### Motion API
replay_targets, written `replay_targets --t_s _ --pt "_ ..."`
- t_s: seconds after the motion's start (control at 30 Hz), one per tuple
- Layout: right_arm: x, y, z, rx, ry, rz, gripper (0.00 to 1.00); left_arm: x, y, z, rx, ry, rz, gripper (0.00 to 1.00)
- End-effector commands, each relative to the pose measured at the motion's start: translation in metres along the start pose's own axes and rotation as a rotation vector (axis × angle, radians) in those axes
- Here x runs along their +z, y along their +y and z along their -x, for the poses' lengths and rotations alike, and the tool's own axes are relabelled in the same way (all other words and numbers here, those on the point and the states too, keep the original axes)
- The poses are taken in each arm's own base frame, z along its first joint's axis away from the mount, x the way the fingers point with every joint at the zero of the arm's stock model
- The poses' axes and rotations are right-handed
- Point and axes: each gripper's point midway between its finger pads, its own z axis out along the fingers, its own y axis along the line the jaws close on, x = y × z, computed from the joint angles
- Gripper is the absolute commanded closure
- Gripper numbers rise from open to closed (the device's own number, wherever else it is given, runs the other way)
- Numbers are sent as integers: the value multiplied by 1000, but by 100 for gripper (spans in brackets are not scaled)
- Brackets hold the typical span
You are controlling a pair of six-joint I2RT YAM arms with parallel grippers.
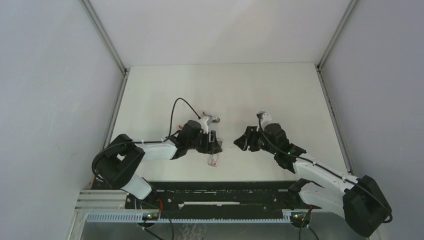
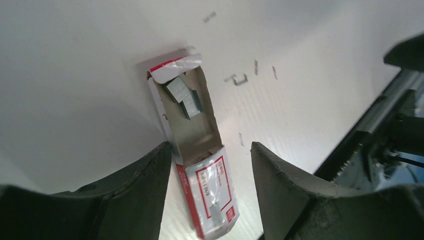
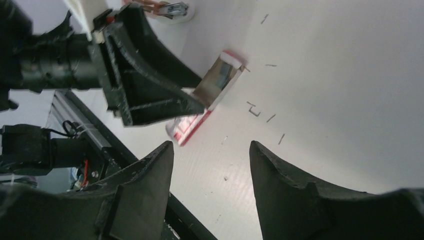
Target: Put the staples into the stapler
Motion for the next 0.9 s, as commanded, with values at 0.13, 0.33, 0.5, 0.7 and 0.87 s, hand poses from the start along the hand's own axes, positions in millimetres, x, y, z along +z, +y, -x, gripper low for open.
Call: replay_targets --t_s 0.13,0.33,0.5,0.7,0.87 --pt "27 3 11 -65 58 -123 49 -21 -38 10 -85 -136 -144 35" --pt "55 15 5 -212 163 -223 56 -78 7 62 -24 -398 60 32" --pt "90 23 -10 -323 247 -316 62 -143 81 98 -106 -587 286 24" --pt "112 23 -23 -387 298 -386 66 -169 123 108 -150 -726 384 24" --pt "120 18 -27 -393 319 -428 69 -174 135 107 -103 -743 458 24"
